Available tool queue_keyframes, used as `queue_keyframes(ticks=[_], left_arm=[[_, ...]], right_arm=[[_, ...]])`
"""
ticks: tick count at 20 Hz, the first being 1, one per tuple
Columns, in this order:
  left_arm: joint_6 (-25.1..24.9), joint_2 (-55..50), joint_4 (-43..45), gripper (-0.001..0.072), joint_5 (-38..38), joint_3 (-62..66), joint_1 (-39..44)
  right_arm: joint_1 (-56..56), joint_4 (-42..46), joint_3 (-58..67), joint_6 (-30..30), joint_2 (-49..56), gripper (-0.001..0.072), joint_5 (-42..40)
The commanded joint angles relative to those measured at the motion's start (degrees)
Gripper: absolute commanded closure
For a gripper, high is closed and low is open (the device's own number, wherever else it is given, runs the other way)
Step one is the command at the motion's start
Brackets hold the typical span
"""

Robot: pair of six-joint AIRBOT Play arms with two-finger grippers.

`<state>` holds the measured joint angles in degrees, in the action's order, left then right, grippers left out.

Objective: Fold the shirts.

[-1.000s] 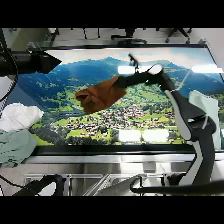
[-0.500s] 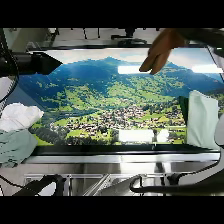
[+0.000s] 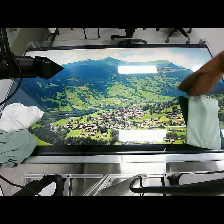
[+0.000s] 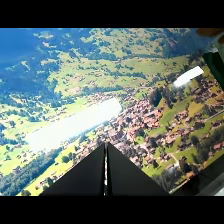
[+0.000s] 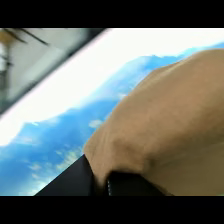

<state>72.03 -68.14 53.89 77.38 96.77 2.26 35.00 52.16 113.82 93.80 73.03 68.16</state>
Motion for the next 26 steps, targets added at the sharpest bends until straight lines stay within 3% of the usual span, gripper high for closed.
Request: queue_keyframes(ticks=[1,8,15,16,17,18,22,25,26], left_arm=[[0.0,0.0,0.1,0.0692,1.7,0.0,1.3],[-1.3,-0.2,0.1,0.0692,1.7,0.0,9.0],[-2.1,-0.1,0.2,0.0691,1.7,0.0,13.4],[-2.1,-0.1,0.2,0.0692,1.9,0.0,13.3],[-2.1,-0.1,0.2,0.0692,2.2,0.0,13.3],[-2.1,-0.2,0.2,0.0691,2.4,0.0,13.3],[-2.1,-0.2,0.5,0.0692,2.4,0.0,13.3],[-2.2,-0.2,0.5,0.0692,0.9,0.0,13.3],[-2.4,-0.2,0.5,0.0692,-0.1,0.0,13.2]], right_arm=[[1.3,19.7,-0.9,14.2,-4.1,0.0696,13.6],[1.4,40.1,-4.0,17.7,-6.1,0.0694,37.3],[1.4,42.2,-23.6,16.5,-7.8,0.0682,37.4],[1.4,42.2,-25.7,16.5,-7.7,0.0547,37.3],[1.4,42.4,-27.1,16.4,-7.6,0.0339,37.3],[1.4,42.4,-27.5,14.8,-7.3,0.0268,37.3],[1.4,41.6,-27.4,12.5,-7.1,0.0264,36.2],[0.8,35.7,-27.4,12.3,-7.1,0.0282,31.2],[0.1,32.6,-27.4,11.0,-7.1,0.0425,28.7]])
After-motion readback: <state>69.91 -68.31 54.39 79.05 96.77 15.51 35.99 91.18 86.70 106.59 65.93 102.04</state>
